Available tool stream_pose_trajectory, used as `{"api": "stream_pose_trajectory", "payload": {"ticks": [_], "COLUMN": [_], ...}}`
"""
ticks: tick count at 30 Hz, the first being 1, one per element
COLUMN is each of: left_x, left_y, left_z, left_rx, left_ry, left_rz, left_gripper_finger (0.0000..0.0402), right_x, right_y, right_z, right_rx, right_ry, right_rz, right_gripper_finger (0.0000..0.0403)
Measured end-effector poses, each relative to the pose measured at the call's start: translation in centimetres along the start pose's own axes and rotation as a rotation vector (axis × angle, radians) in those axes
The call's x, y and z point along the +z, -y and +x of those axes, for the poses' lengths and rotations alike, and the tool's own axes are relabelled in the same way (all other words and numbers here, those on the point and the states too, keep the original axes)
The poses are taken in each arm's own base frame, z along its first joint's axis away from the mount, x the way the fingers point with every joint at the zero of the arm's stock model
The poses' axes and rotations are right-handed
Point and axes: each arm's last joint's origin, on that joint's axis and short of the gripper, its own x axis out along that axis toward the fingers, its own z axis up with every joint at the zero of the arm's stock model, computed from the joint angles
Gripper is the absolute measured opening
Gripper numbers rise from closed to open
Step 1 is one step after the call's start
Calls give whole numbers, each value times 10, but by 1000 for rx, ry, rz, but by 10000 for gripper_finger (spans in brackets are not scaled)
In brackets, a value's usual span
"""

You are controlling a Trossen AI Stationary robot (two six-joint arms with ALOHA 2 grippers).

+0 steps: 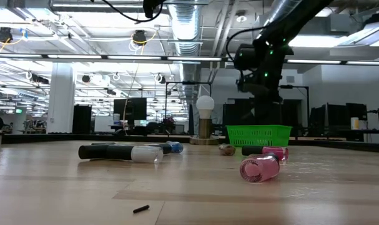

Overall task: Pick & Place Nail Polish
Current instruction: Put the light blue nail polish bottle into the green bin, then put the blue nail polish bottle into the green bin

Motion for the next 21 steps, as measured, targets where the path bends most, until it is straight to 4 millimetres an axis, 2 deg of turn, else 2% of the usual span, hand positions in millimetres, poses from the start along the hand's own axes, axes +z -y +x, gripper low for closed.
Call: {"api": "stream_pose_trajectory", "payload": {"ticks": [4,10,15,21], "left_x": [0,-3,-14,-41], "left_y": [0,-1,-3,-1], "left_z": [0,0,-1,-5], "left_rx": [1,8,30,44], "left_ry": [-4,-35,-137,-405], "left_rz": [-1,0,-23,18], "left_gripper_finger": [234,241,247,249], "right_x": [0,1,3,8], "right_y": [-1,-2,-2,-4], "right_z": [16,25,23,13], "right_rx": [1,1,2,5], "right_ry": [-49,-65,-43,-60], "right_rz": [-2,-1,2,-4], "right_gripper_finger": [46,51,129,203]}}
